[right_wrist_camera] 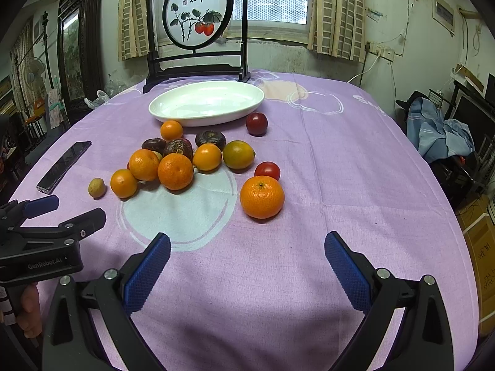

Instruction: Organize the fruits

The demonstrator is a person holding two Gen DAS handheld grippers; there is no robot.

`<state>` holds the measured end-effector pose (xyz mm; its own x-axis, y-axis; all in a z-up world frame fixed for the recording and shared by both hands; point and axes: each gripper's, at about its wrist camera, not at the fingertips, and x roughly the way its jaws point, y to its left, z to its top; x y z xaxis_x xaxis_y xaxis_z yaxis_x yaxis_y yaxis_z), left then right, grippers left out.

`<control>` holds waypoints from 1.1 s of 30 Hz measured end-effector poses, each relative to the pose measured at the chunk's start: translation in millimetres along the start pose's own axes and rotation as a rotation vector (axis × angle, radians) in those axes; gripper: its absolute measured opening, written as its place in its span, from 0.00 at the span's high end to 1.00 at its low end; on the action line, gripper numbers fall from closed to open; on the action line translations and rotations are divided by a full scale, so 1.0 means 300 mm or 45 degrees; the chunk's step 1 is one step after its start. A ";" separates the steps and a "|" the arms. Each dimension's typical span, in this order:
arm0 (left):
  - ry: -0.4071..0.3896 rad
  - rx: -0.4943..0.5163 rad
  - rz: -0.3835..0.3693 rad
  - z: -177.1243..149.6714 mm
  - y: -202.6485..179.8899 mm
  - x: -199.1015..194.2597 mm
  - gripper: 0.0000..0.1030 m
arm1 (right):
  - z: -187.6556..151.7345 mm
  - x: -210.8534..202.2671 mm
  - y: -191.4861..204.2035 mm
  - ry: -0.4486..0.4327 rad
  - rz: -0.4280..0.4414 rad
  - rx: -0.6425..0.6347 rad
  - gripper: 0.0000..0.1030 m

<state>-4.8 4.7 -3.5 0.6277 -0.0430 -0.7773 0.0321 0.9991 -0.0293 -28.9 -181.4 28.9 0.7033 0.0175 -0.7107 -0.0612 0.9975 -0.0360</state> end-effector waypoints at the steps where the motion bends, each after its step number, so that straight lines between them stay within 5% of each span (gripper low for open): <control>1: 0.001 0.000 0.000 0.000 0.001 0.000 0.04 | 0.000 0.000 0.000 0.000 -0.001 0.000 0.03; 33: 0.001 0.005 0.004 -0.005 -0.005 0.006 0.04 | -0.005 0.006 0.002 0.005 0.000 0.003 0.03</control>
<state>-4.9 3.1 -5.9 0.6272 -0.0395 -0.7779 0.0332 0.9992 -0.0239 -28.7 -180.9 26.6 0.7007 0.0176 -0.7132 -0.0597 0.9976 -0.0340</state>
